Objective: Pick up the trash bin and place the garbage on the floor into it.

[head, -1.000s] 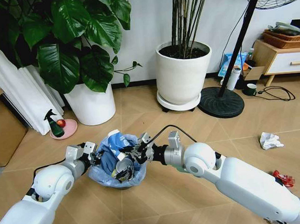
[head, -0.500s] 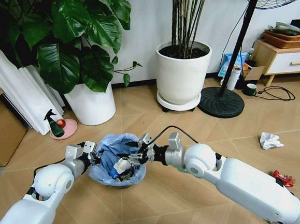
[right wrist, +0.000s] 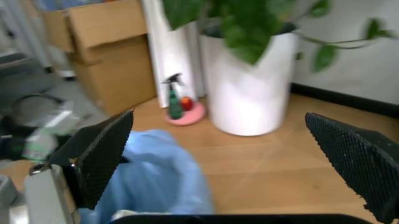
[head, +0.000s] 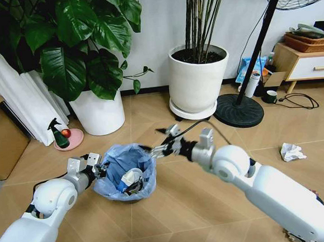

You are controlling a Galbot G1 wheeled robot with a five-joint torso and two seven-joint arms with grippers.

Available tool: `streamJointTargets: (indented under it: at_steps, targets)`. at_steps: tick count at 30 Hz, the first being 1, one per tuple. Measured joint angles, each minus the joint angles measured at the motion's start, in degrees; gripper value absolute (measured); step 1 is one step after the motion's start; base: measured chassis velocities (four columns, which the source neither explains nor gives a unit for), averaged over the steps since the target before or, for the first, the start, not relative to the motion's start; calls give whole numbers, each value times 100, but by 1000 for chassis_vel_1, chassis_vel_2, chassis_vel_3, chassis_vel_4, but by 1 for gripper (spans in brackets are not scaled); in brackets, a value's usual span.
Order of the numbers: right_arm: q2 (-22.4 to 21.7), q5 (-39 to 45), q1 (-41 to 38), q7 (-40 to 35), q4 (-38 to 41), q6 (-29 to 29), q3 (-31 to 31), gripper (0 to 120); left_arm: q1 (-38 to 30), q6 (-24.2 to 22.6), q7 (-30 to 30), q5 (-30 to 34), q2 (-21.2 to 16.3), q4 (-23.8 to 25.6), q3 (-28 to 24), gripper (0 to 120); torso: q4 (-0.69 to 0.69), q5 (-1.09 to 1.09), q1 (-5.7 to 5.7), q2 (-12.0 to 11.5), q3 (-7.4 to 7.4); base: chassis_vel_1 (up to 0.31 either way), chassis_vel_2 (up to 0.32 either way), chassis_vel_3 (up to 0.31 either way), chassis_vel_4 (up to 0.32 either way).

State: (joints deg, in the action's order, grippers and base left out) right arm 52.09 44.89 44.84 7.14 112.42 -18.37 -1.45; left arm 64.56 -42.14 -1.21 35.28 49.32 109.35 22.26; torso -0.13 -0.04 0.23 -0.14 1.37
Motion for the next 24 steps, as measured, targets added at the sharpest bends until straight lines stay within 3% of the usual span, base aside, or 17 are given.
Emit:
streamJointTargets:
  at_steps: [12, 16, 24]
  targets:
    - [-49, -896, 1456, -670, 264, 354, 1194, 100, 138, 0, -17, -17, 11, 111, 210, 0, 1, 0, 0, 0, 0, 0, 0, 0, 0]
    - [119, -1323, 2592, -672, 583, 461, 2184, 100, 201, 0, -45, -28, -1, 150, 272, 0, 0, -1, 0, 0, 0, 0, 0, 0, 0]
    - [499, -1750, 3842, -526, 940, 627, 3131, 100, 235, 0, -61, -66, 48, 171, 275, 0, 0, -1, 0, 0, -1, 0, 0, 0, 0]
